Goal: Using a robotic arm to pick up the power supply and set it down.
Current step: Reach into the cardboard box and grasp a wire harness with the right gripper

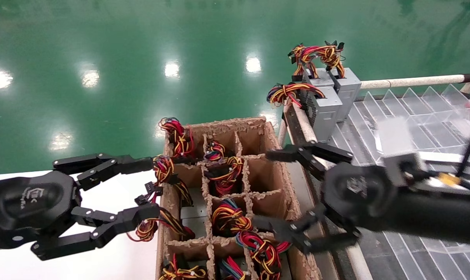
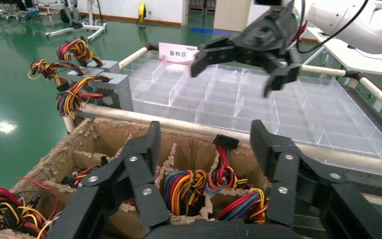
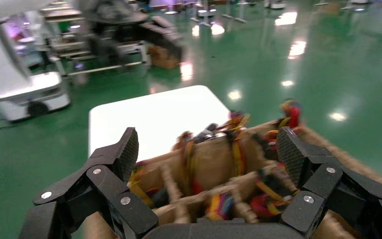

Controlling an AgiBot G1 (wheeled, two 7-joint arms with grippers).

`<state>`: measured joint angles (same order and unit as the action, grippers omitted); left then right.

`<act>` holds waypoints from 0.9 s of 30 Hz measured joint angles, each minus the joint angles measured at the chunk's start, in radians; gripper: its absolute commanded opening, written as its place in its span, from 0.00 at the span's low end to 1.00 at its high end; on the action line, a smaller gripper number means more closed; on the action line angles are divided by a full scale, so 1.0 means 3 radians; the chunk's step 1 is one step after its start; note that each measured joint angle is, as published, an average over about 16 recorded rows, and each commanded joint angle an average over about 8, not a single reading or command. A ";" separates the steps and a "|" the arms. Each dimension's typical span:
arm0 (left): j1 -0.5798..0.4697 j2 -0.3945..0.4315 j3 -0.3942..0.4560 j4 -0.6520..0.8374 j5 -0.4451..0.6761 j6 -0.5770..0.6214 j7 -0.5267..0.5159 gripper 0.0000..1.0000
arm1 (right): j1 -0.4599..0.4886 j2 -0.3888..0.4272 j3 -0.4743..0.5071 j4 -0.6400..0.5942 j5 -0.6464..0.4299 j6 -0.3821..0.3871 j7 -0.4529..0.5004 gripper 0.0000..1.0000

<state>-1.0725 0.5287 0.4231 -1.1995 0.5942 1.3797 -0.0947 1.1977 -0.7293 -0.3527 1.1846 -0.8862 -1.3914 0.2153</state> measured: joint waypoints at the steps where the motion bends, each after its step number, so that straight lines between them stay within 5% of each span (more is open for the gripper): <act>1: 0.0000 0.0000 0.0000 0.0000 0.0000 0.0000 0.0000 0.00 | 0.0038 -0.0045 -0.0016 -0.0042 -0.0031 0.0030 0.0003 1.00; 9: 0.0000 0.0000 0.0000 0.0000 0.0000 0.0000 0.0000 0.00 | 0.0415 -0.0535 -0.0173 -0.0596 -0.0287 0.0252 -0.0052 1.00; 24: 0.0000 0.0000 0.0000 0.0000 0.0000 0.0000 0.0000 0.00 | 0.1090 -0.1657 -0.0478 -0.2283 -0.0704 0.0567 -0.0540 1.00; 27: 0.0000 0.0000 0.0000 0.0000 0.0000 0.0000 0.0000 0.00 | 0.1173 -0.1826 -0.0516 -0.2558 -0.0747 0.0651 -0.0638 0.87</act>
<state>-1.0725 0.5287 0.4231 -1.1995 0.5942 1.3797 -0.0947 1.5494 -1.2772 -0.5074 0.4172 -1.1102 -1.1961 0.0239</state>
